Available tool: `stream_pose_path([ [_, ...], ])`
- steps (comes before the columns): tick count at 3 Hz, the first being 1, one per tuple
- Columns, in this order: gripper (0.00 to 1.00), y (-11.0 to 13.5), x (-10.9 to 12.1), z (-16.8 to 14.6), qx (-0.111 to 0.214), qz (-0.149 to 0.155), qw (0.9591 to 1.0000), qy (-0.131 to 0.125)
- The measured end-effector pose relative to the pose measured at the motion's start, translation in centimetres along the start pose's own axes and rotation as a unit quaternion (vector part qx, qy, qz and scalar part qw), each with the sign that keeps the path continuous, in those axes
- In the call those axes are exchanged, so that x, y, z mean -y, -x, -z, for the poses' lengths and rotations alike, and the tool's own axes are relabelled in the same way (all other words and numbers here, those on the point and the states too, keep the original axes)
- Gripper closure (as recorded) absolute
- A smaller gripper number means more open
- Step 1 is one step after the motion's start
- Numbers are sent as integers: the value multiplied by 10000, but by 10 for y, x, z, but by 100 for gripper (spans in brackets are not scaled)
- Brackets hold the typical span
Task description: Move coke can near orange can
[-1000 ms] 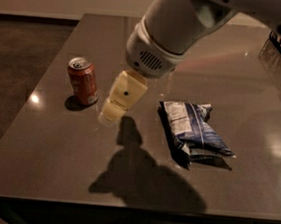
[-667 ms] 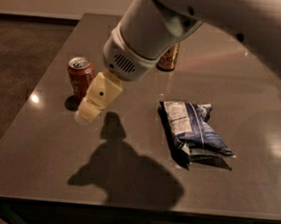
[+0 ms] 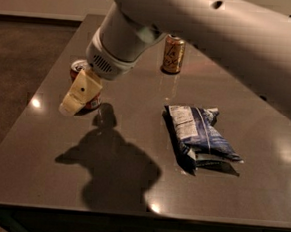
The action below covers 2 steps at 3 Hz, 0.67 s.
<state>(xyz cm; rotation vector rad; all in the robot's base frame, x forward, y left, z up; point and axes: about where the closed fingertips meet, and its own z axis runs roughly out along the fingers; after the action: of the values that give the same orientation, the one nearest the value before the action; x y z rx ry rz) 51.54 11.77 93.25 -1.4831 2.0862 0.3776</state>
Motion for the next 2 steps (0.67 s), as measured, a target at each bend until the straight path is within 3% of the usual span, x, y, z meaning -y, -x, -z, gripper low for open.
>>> stream_pose_path([
  [2,0,17,16,-31,5,-263,9996,-92],
])
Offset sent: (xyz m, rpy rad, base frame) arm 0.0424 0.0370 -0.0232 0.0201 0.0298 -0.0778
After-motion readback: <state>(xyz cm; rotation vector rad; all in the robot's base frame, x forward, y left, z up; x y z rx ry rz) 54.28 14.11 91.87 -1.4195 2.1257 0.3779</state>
